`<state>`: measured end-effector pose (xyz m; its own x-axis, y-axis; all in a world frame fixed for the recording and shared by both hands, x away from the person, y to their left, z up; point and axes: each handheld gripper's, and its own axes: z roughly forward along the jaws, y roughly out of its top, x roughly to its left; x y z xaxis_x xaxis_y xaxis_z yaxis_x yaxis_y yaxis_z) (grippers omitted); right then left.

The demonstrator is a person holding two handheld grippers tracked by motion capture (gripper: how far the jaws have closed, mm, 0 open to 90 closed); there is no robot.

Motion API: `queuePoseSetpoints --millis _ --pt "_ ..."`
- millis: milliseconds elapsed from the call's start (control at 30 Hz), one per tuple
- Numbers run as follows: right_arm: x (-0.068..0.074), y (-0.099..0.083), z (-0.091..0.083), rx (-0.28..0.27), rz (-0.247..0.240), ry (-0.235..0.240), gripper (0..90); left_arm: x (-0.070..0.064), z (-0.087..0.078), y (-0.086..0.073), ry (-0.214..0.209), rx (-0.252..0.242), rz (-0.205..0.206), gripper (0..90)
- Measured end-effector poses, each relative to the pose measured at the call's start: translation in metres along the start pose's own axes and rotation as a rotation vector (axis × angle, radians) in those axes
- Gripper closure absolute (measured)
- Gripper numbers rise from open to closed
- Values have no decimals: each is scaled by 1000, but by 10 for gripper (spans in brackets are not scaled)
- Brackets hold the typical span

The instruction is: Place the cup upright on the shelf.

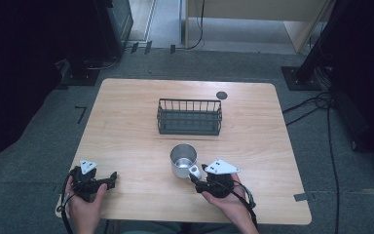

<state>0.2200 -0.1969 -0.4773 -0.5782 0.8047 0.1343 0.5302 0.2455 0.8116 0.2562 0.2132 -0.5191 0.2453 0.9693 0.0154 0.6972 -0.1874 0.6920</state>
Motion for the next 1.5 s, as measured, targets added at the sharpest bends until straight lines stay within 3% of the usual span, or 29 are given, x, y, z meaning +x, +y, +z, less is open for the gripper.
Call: queuePoseSetpoints --millis 67,233,300,333,467,733,900,1067,1133,1167,1200,1500 --pt "-2 0 -1 2 1 1 465 0 0 0 0 0 0 9" --pt "-8 -1 -4 -10 8 -52 514 0 0 0 0 0 0 9" --pt "-12 -3 -6 -27 7 -90 603 0 0 0 0 0 0 9" --pt "-13 -3 -6 -34 4 -85 644 0 0 0 0 0 0 9" --pt "-16 -3 -5 -37 -3 -67 652 0 0 0 0 0 0 9" --pt "-16 0 1 -29 -29 -10 595 0 0 0 0 0 0 9" --pt "-9 1 3 -14 -47 54 673 0 0 0 0 0 0 9" --pt "-5 3 5 -7 -49 115 650 0 0 0 0 0 0 9" --pt "-2 5 8 -10 -49 114 621 0 0 0 0 0 0 9" --pt "-1 6 10 -6 -46 109 635 0 0 0 0 0 0 9" --pt "1 8 14 1 -49 77 704 0 0 0 0 0 0 9" --pt "-1 9 13 -34 -83 75 720 0 0 0 0 0 0 9"
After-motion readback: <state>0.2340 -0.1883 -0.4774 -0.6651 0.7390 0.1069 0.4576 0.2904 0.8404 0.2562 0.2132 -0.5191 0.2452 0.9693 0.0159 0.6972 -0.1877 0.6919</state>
